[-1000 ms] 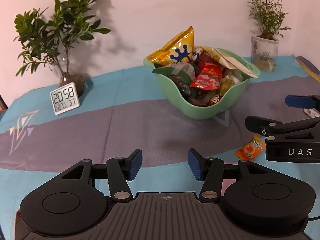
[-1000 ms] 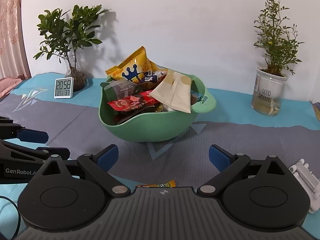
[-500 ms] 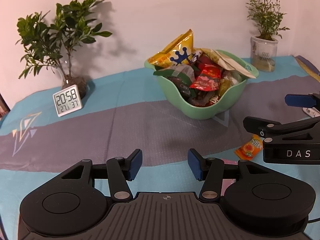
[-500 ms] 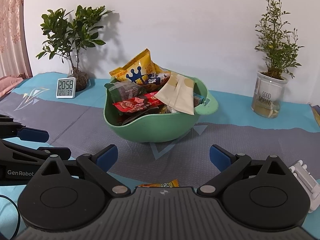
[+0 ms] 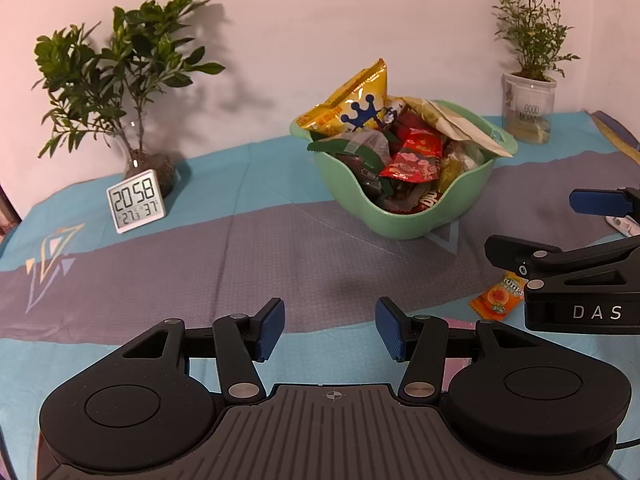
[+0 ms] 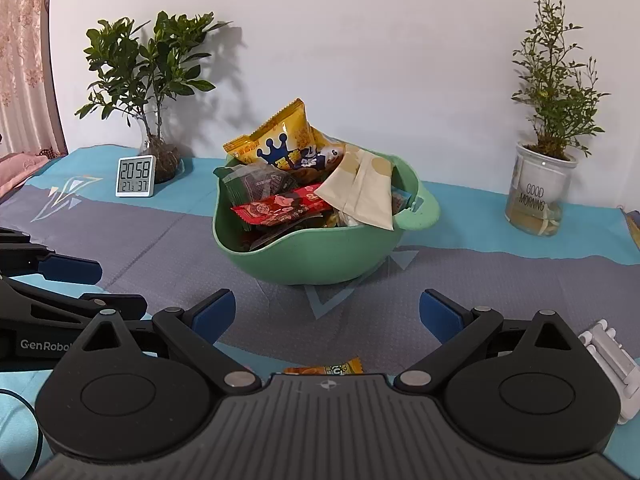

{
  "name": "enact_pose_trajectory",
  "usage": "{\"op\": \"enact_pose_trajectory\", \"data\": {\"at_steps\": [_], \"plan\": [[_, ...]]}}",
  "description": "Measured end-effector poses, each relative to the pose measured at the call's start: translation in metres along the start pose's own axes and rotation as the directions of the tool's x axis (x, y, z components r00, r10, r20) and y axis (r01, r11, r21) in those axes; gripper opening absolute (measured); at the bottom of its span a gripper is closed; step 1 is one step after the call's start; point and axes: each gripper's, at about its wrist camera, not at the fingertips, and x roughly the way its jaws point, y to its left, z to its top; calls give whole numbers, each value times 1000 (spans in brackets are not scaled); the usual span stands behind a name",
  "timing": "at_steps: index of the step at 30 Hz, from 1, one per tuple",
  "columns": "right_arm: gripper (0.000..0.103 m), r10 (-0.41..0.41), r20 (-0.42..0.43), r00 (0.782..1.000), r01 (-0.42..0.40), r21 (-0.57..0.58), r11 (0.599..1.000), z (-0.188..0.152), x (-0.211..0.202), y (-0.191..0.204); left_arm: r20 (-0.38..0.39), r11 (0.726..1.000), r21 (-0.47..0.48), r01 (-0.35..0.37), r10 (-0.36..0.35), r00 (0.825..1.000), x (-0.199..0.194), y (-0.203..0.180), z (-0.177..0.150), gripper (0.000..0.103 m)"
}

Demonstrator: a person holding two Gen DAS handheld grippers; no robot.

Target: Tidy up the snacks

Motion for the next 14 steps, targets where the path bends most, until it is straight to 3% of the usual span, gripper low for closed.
{"op": "enact_pose_trajectory", "data": {"at_steps": [14], "plan": [[100,1,-6,1000,-1,0,1000,1,2,1,15,1000,-7,21,-21,1000,-2,1,2,103]]}}
